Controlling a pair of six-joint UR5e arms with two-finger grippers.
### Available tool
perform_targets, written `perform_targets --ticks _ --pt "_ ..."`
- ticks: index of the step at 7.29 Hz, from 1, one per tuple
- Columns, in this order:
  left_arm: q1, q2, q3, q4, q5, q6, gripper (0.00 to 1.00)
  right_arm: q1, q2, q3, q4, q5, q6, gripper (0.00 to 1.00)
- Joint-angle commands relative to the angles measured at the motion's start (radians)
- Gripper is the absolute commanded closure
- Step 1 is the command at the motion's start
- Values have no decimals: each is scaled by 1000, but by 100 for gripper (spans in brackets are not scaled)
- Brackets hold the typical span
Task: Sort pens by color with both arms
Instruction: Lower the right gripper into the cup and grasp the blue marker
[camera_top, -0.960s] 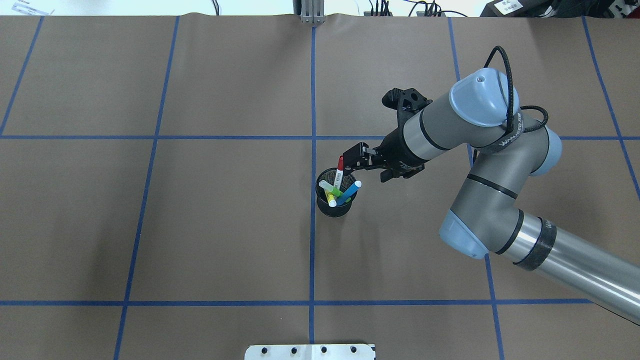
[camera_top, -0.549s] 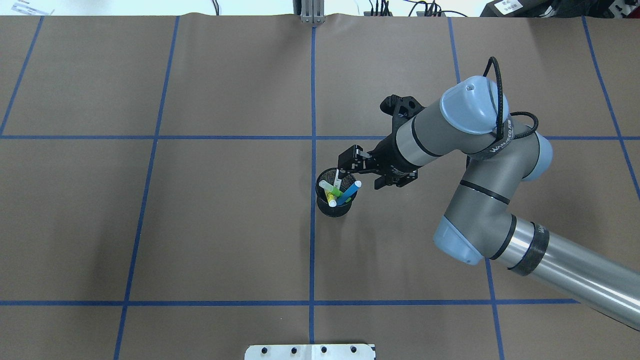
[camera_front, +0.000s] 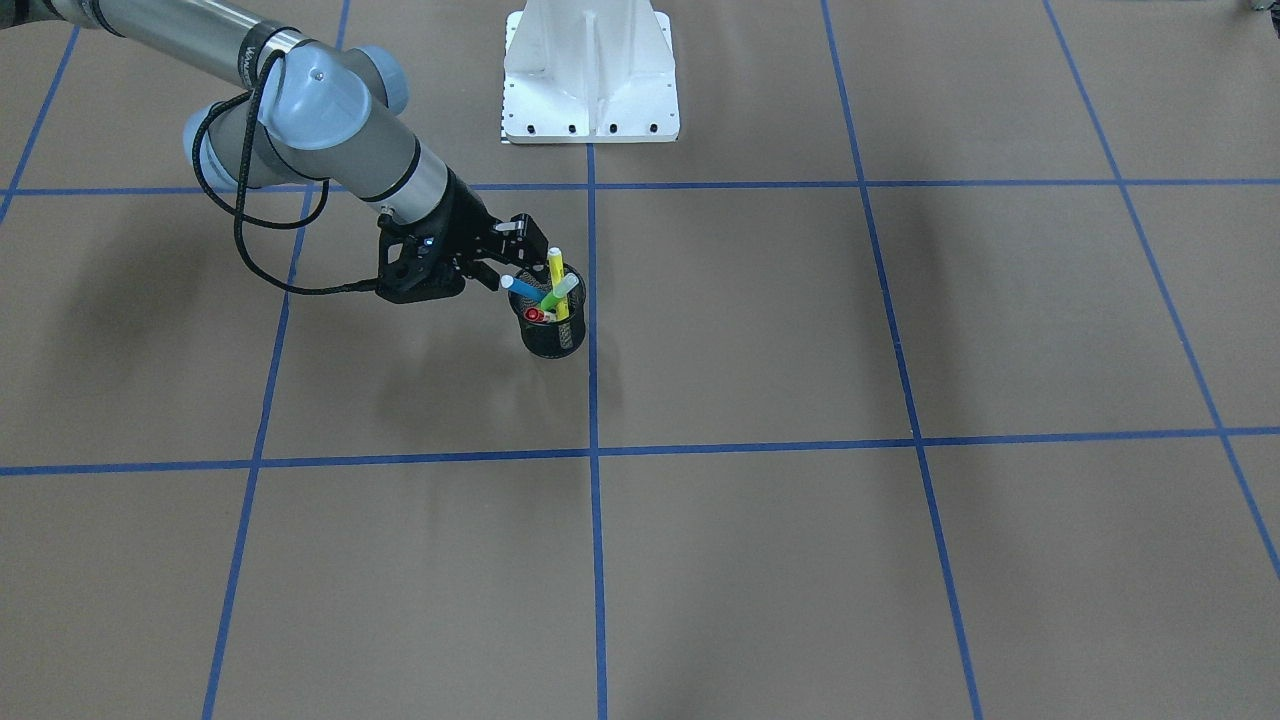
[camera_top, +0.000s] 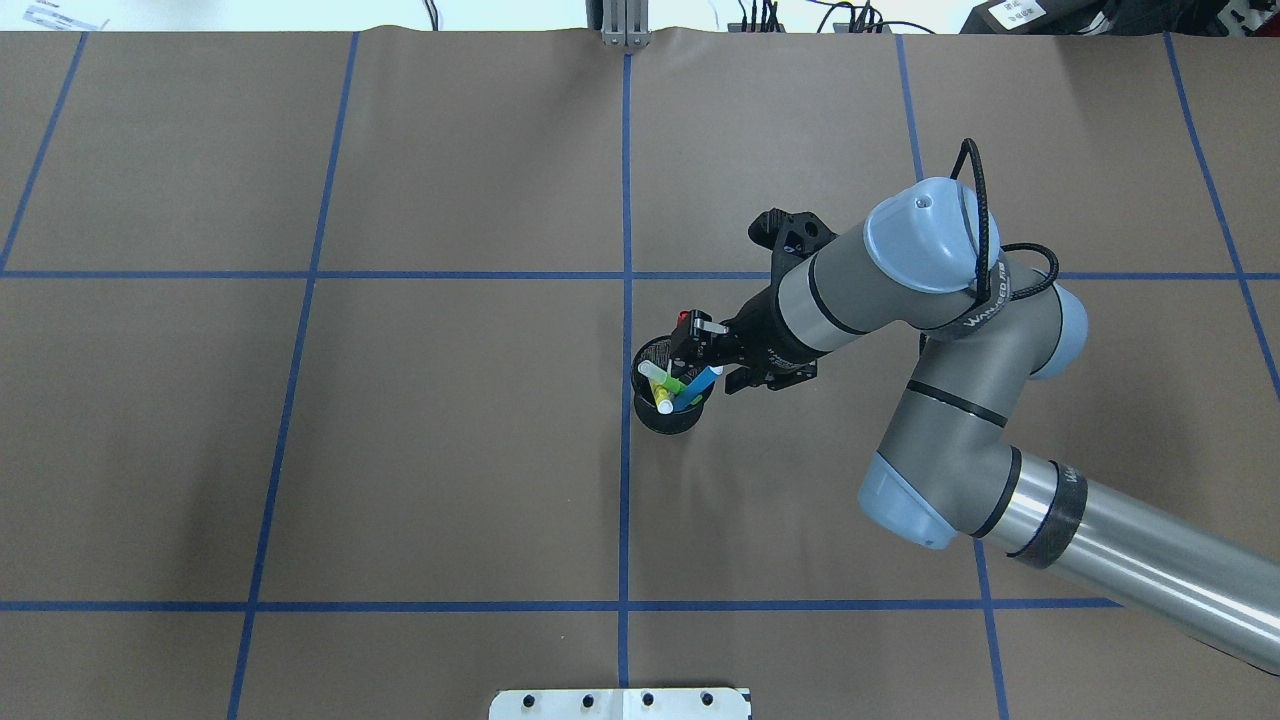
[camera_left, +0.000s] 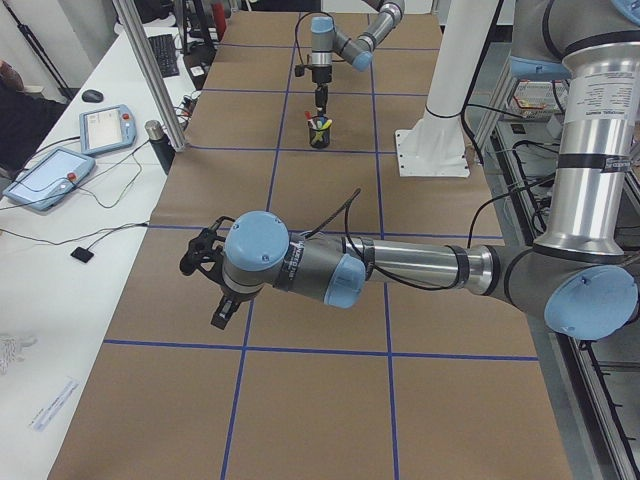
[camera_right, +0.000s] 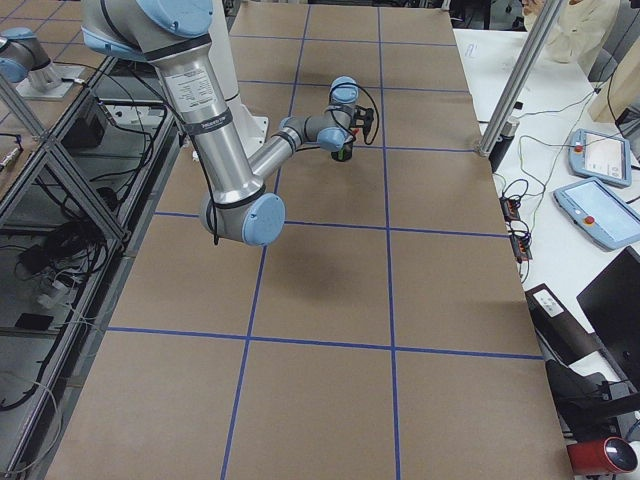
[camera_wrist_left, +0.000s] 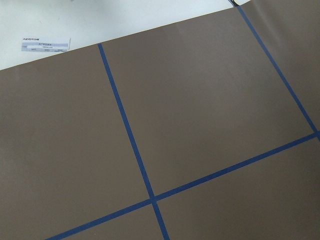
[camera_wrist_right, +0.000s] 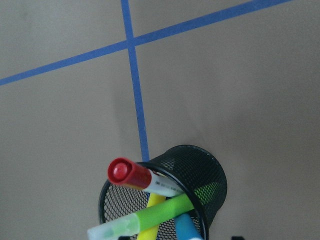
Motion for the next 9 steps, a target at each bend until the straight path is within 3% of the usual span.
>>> perform_targets --ticks 1,4,9 --pt "0 -1 -1 0 0 2 0 27 7 -1 0 0 3 31" --pt "-1 -1 -2 0 0 0 0 57 39 -55 0 1 1 31" --pt "0 -7 2 0 0 -2 0 44 27 -43 3 9 16 24"
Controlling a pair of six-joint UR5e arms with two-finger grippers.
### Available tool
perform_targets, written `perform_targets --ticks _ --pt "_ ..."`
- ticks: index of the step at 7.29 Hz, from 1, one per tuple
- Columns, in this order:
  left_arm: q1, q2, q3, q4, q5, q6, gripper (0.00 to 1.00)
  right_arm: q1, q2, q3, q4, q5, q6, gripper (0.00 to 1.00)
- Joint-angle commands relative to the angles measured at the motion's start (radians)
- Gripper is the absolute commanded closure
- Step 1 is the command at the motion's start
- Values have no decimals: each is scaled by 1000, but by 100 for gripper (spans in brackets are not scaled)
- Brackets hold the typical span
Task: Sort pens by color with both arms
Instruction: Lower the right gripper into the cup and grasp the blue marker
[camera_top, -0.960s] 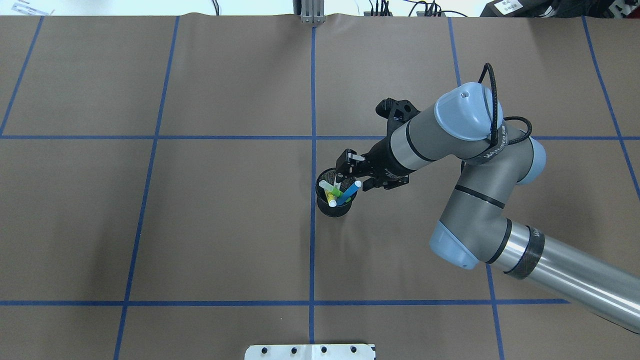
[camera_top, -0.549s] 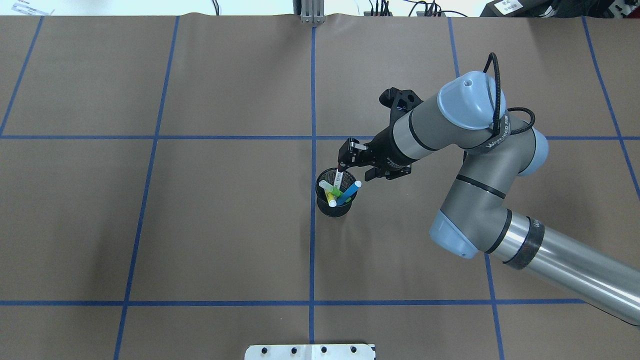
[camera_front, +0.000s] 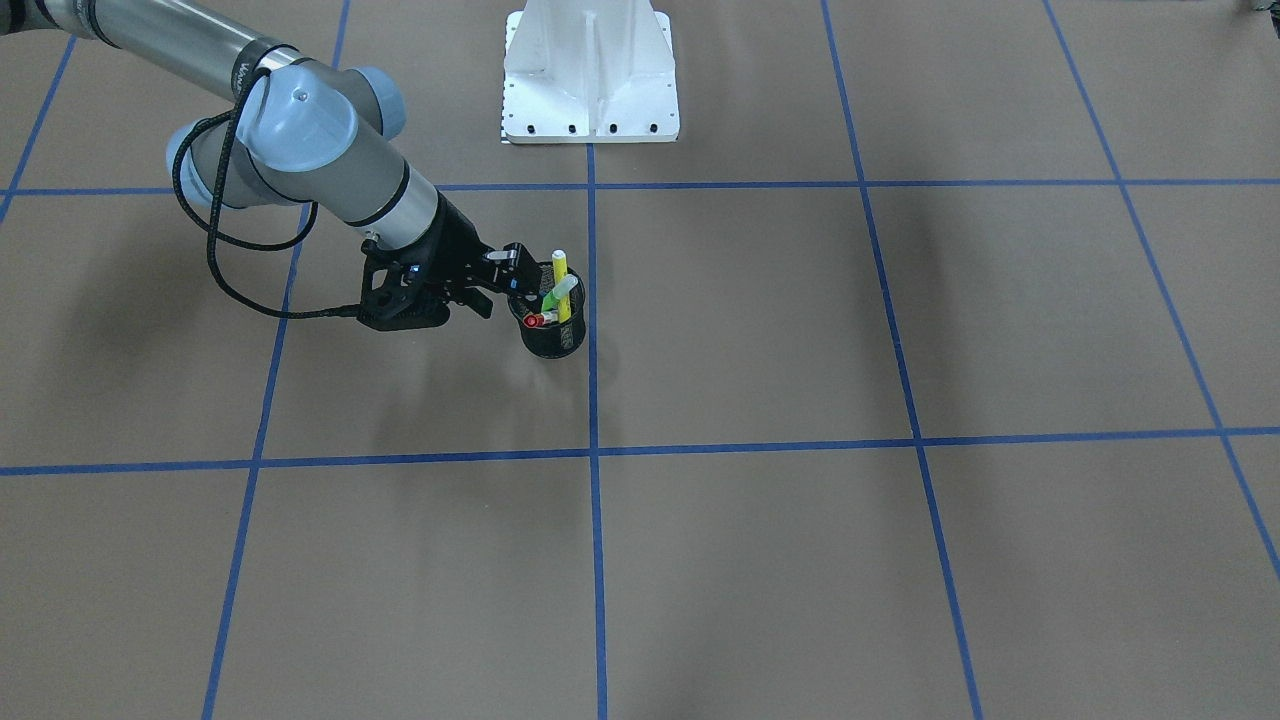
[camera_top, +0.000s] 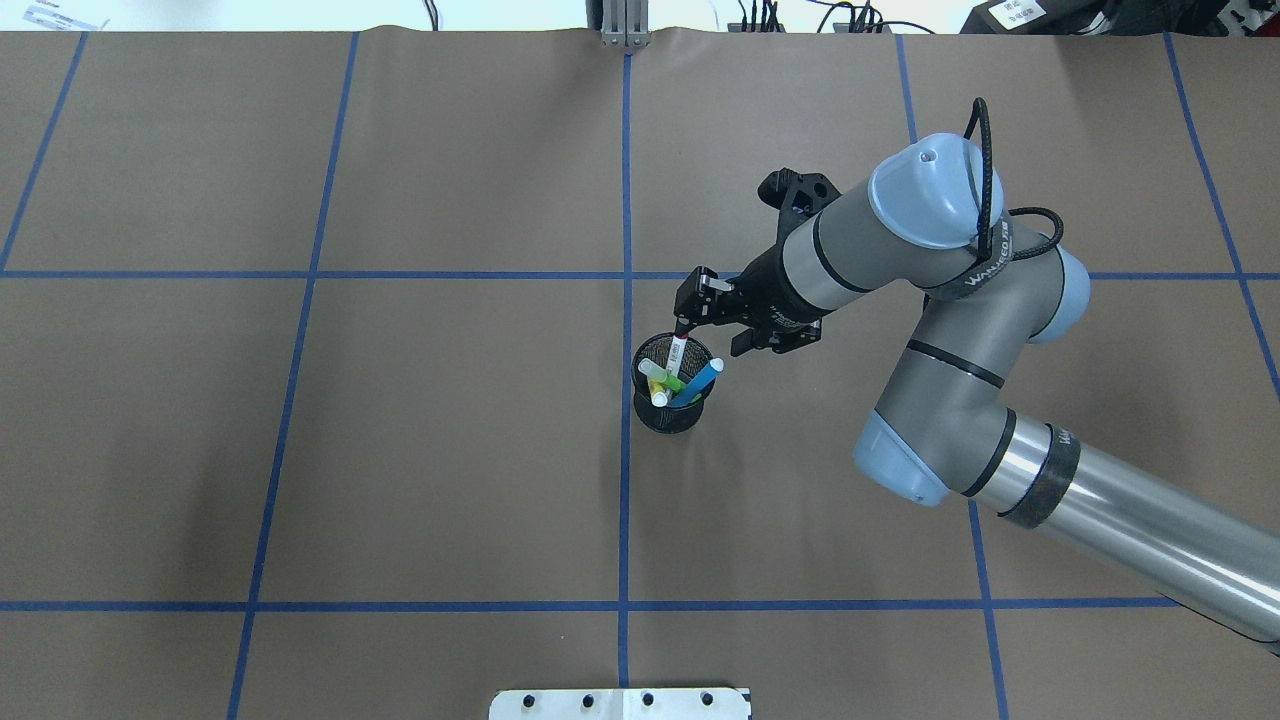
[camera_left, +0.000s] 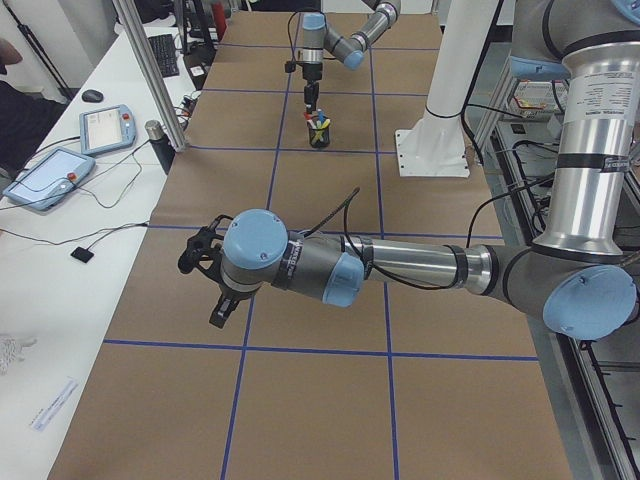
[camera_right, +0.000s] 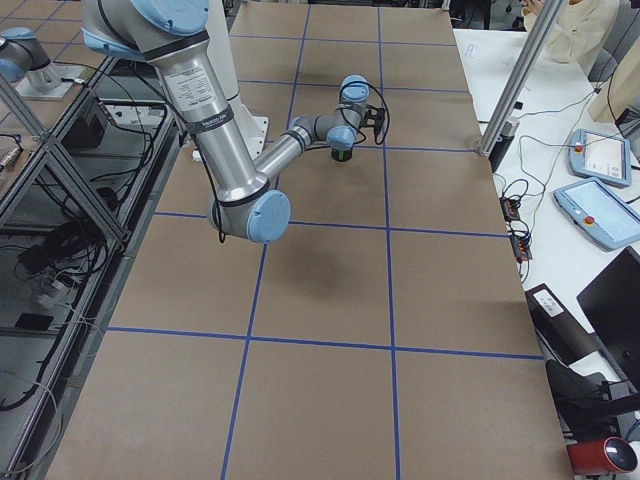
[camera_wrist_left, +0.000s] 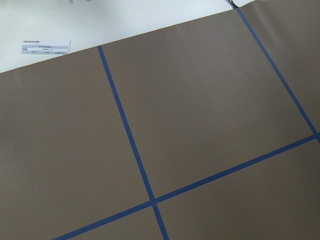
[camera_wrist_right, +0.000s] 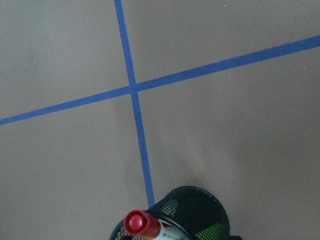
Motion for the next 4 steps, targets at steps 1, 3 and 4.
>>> perform_targets --ticks 1,3,4 --pt "0 -3 2 0 2 -1 0 -16 -8 10 2 2 2 23" --pt "3 -9 4 2 2 -3 0 -36 -16 38 2 2 17 21" --pt "5 -9 4 2 2 -1 0 -41 -16 40 2 2 25 23"
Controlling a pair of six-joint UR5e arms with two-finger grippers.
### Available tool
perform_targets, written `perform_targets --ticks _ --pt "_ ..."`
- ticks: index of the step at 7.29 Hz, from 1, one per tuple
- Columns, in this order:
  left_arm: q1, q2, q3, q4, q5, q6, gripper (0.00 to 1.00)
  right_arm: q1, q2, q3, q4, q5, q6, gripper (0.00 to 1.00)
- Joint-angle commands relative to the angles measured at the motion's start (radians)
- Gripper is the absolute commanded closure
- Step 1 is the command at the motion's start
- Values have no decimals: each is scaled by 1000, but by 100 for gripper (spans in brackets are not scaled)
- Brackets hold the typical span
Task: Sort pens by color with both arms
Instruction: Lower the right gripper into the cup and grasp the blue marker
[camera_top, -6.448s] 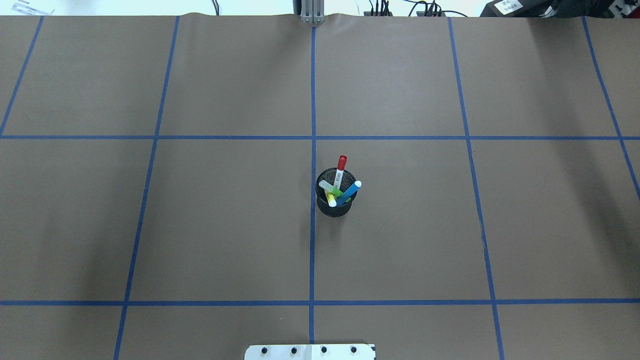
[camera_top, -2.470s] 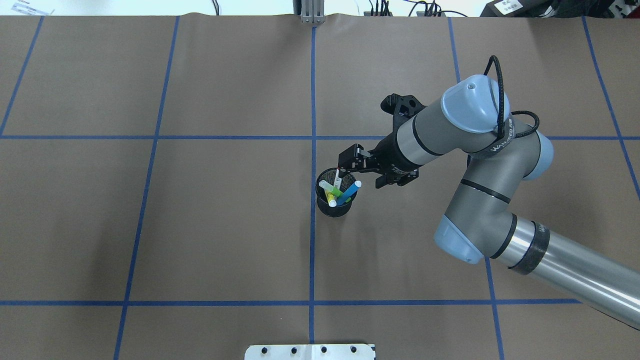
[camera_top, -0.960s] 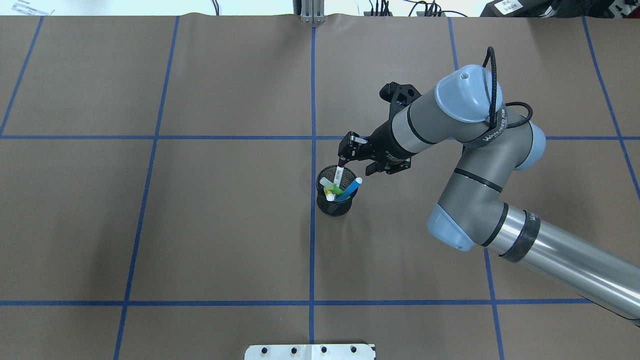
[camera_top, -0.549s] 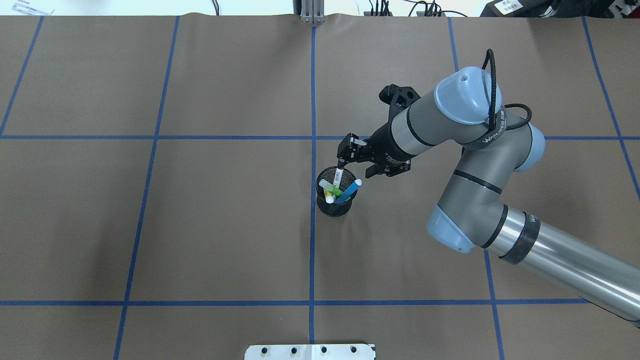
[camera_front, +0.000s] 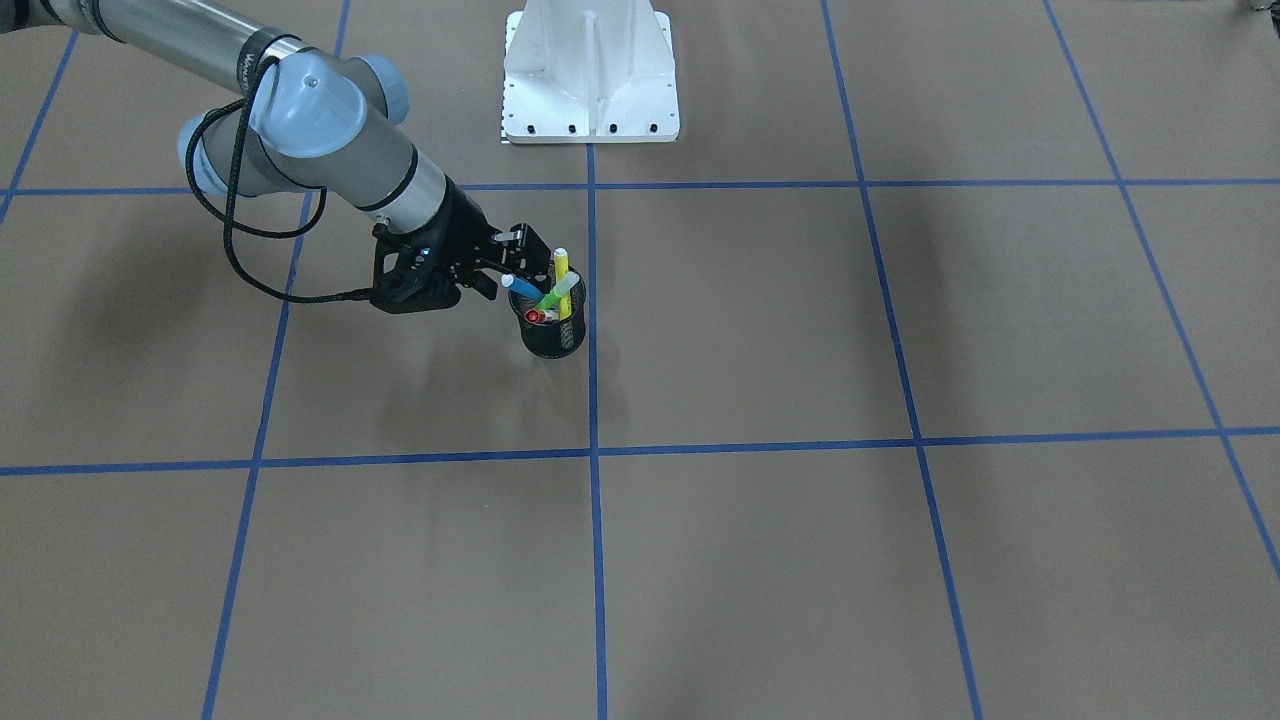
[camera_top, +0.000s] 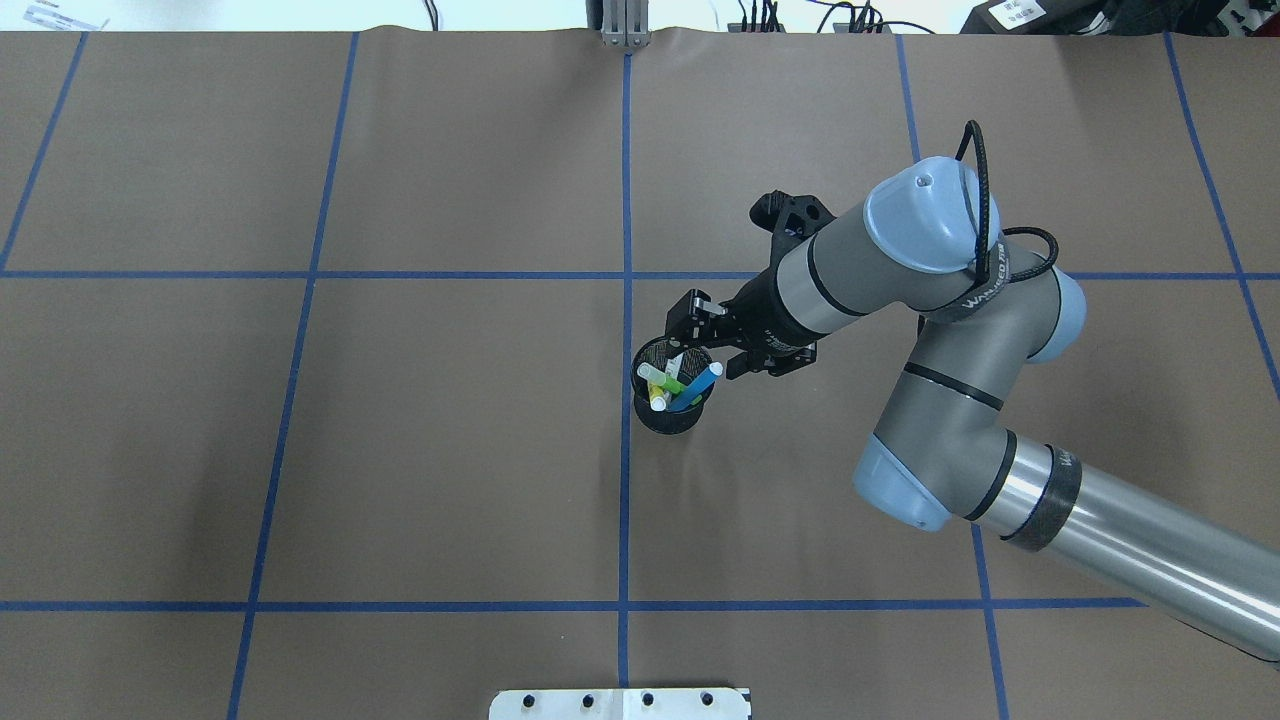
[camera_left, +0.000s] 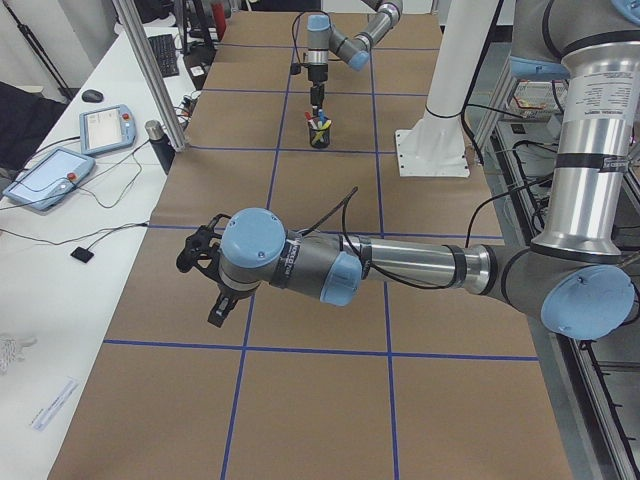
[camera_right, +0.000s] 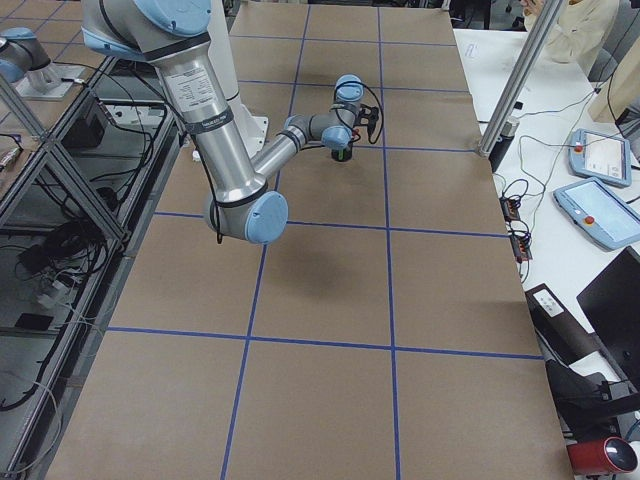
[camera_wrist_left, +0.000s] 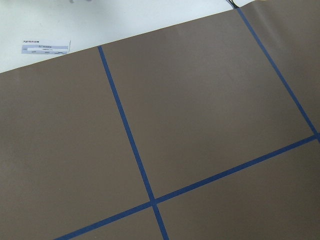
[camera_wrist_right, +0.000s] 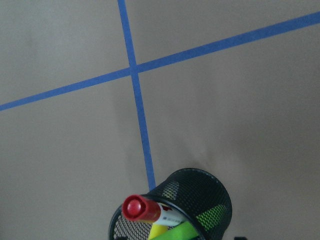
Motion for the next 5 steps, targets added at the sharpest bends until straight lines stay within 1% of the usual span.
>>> perform_targets --ticks 1,5 --pt "1 -2 1 -1 0 1 0 -10 0 6 0 0 7 27" --pt "3 -2 1 -1 0 1 0 7 5 -4 -3 -6 -11 27"
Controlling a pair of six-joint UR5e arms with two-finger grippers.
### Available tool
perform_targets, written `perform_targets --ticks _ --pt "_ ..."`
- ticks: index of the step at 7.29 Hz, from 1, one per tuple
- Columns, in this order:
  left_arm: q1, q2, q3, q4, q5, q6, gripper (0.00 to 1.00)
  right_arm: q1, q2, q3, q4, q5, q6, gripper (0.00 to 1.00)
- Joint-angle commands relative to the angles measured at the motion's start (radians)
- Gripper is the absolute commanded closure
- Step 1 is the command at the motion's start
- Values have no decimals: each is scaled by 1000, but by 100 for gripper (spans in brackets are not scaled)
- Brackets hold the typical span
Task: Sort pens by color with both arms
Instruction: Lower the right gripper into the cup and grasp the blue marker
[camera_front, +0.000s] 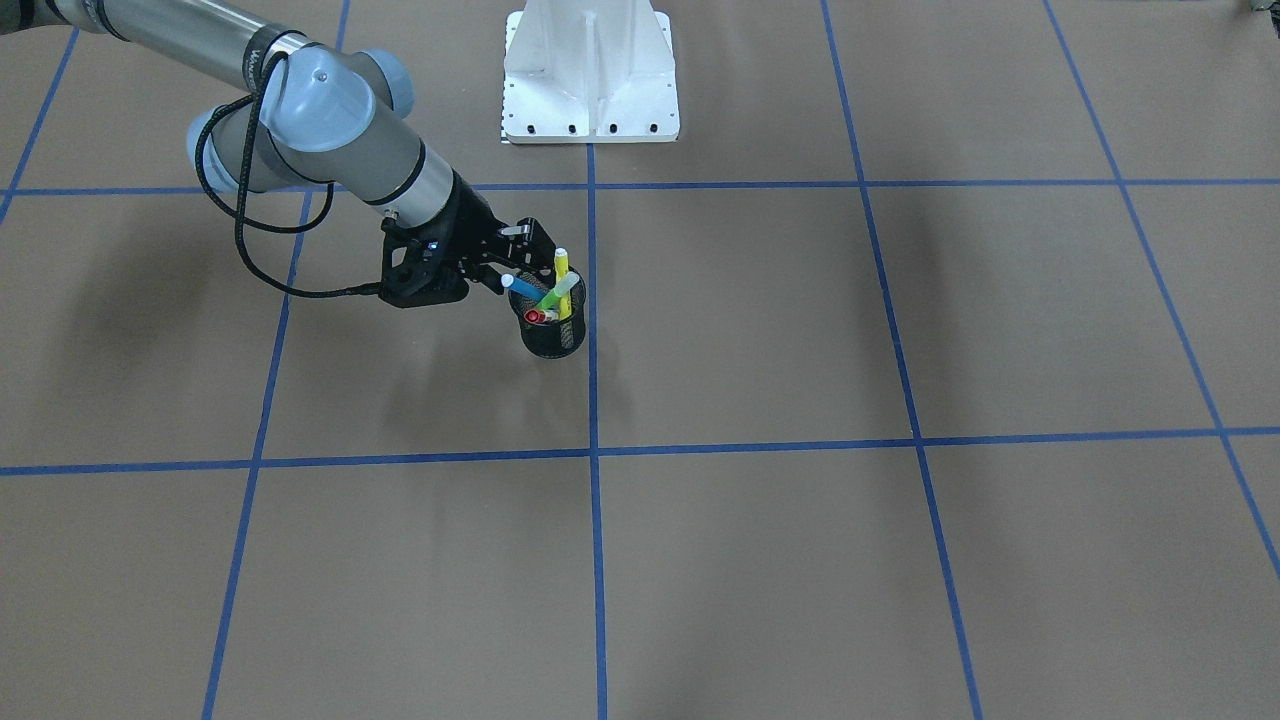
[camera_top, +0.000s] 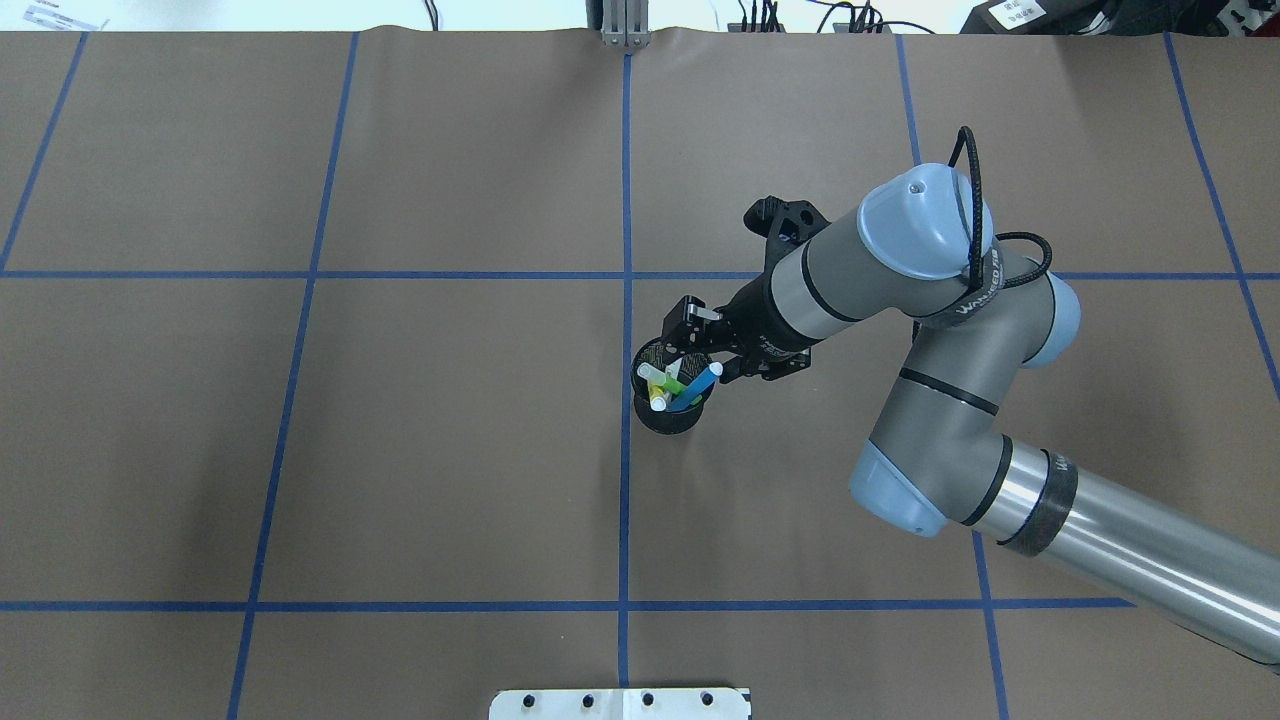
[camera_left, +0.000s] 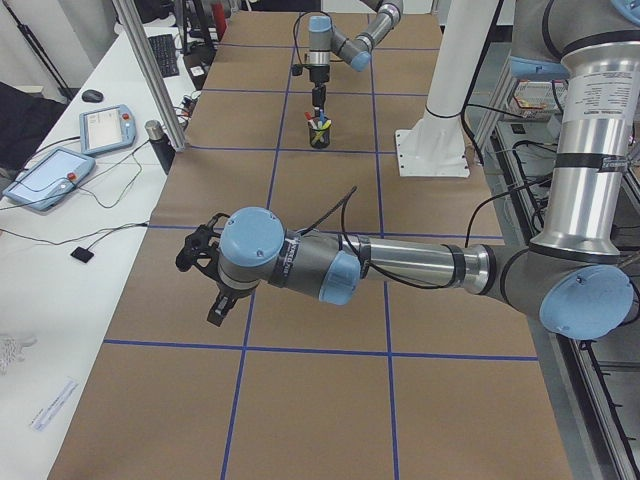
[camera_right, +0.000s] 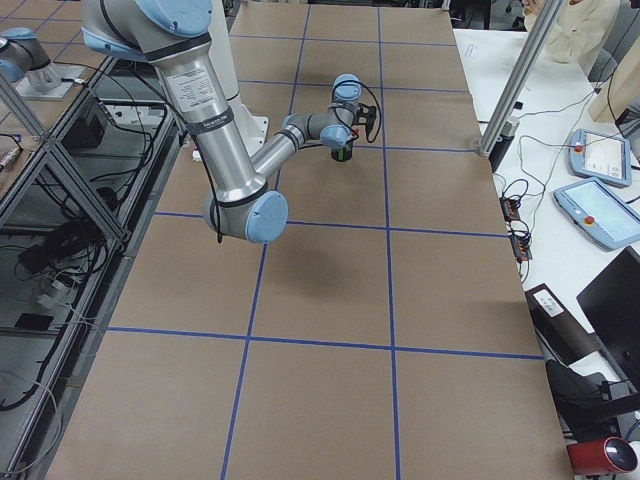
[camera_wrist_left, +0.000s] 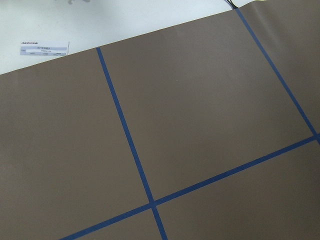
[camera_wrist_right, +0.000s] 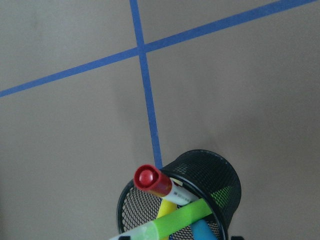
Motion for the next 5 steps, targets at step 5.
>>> perform_targets --ticks 5 --pt "1 0 0 1 0 -2 0 -1 -16 -3 1 6 -14 35"
